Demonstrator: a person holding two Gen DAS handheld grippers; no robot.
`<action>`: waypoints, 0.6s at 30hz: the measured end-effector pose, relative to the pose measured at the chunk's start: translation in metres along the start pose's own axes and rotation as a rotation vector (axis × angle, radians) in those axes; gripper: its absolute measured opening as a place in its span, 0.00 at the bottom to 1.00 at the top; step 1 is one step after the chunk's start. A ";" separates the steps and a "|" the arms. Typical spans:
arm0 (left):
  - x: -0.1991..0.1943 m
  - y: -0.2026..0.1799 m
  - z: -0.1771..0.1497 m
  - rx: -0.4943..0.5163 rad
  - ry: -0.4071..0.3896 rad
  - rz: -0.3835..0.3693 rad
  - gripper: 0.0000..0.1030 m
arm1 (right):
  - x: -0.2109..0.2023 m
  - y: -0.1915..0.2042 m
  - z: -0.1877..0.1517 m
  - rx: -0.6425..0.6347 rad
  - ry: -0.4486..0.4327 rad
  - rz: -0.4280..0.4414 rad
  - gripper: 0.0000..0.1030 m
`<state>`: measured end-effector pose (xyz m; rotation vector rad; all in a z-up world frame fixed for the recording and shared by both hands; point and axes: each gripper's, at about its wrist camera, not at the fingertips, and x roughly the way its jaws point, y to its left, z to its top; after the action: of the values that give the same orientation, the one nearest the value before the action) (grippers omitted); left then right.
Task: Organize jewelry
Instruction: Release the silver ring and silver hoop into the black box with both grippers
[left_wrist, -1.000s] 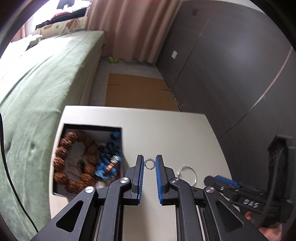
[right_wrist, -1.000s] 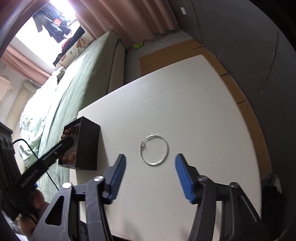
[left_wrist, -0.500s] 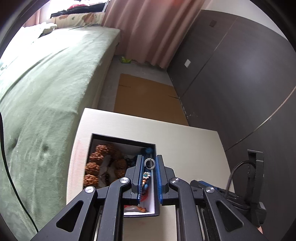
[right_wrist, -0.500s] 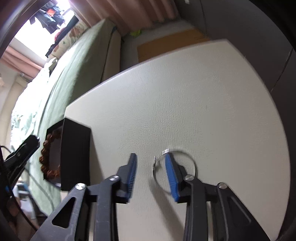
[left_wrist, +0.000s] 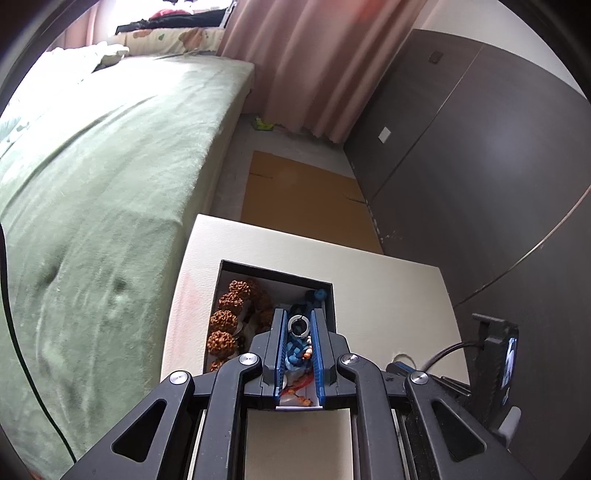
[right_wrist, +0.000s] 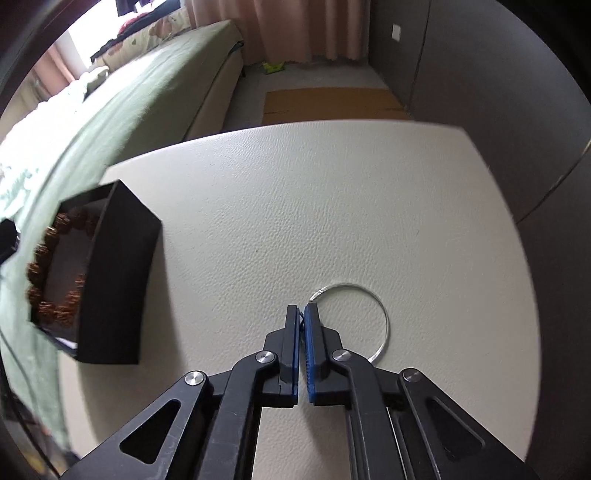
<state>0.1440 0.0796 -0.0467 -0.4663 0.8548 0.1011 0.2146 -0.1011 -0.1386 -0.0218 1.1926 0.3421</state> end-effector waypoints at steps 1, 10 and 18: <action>-0.001 0.001 -0.001 -0.005 -0.003 -0.002 0.12 | -0.002 -0.006 -0.002 0.033 0.006 0.059 0.04; 0.003 0.005 0.001 -0.009 -0.003 0.029 0.13 | -0.052 -0.030 -0.021 0.095 -0.092 0.207 0.04; 0.013 0.020 0.008 -0.072 0.018 0.034 0.41 | -0.060 -0.027 -0.019 0.086 -0.111 0.267 0.04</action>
<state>0.1529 0.0998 -0.0588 -0.5212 0.8795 0.1599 0.1853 -0.1451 -0.0954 0.2308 1.1004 0.5195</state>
